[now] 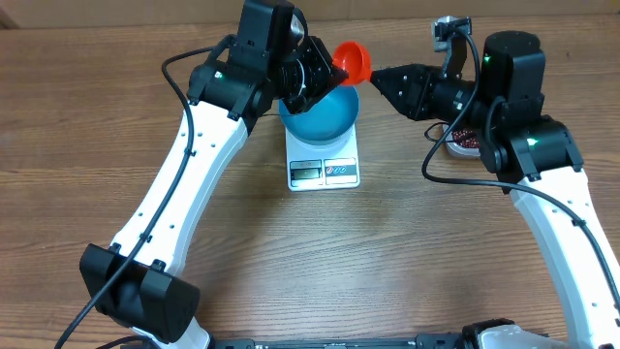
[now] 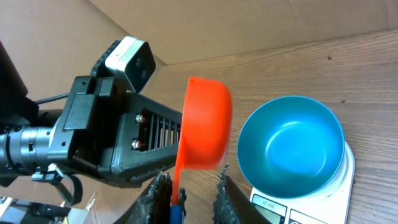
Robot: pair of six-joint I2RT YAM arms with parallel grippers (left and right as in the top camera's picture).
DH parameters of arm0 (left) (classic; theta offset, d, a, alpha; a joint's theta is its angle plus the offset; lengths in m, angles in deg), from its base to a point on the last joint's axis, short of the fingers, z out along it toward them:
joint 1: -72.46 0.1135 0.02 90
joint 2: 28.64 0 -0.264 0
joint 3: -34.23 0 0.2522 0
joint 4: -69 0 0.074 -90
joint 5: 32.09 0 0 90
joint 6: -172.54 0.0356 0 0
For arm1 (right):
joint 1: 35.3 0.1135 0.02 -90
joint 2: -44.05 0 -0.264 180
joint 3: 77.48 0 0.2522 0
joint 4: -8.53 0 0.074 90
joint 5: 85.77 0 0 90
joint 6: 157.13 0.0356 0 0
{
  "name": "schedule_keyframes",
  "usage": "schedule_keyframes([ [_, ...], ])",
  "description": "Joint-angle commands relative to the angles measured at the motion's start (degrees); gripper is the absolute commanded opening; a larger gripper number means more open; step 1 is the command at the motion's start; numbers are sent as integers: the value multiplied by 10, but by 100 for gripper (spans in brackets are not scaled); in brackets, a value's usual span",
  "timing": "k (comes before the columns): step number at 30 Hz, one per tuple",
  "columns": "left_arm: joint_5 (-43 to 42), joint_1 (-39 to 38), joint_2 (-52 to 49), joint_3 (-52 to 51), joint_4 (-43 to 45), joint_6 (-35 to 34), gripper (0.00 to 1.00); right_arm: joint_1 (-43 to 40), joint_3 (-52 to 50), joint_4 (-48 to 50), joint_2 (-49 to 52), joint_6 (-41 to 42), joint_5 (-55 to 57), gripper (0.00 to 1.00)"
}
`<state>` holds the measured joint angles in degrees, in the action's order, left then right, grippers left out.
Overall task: Scoop item into bowl and weigh 150g on scale
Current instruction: 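Grasp the scoop's blue handle with the right gripper above the bowl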
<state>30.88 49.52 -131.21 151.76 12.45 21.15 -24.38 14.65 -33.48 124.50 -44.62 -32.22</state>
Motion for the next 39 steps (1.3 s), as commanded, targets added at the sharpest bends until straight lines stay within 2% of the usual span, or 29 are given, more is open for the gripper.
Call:
schedule_keyframes([
  [1, -11, -5, -3, 3, -5, -3, 4, 3, 4, 10, 1, 2, 8, 22],
  [14, -7, -4, -3, 3, -4, -3, 5, 3, 4, 7, 1, 2, 1, 8],
  [16, -1, -4, -3, 3, -4, -4, 12, 3, 4, 4, 1, 2, 1, 5],
  [20, 13, -3, -3, 3, -4, -3, 33, 3, 4, 3, 1, 2, 2, 4],
  [24, 69, 1, -3, 3, -5, 12, 50, 3, 4, -1, 1, 2, 4, 4],
  [25, 98, 3, -3, 3, -4, 35, 55, 3, 4, -5, 1, 0, 4, 4],
  [29, 155, 13, -3, 3, 1, 134, 58, 2, 4, -26, 1, 0, 37, 4],
  [33, 156, 33, -1, 3, 22, 310, 61, 2, 4, -48, 1, -5, 70, 4],
  [36, 154, 50, 2, 3, 19, 426, 71, -5, 5, -56, 1, -20, 75, 4],
  [37, 155, 56, 3, 3, 9, 471, 71, -9, 5, -59, 1, -20, 75, 4],
  [39, 154, 70, 3, 3, -14, 519, 68, -17, 4, -63, 1, -20, 75, 4],
])
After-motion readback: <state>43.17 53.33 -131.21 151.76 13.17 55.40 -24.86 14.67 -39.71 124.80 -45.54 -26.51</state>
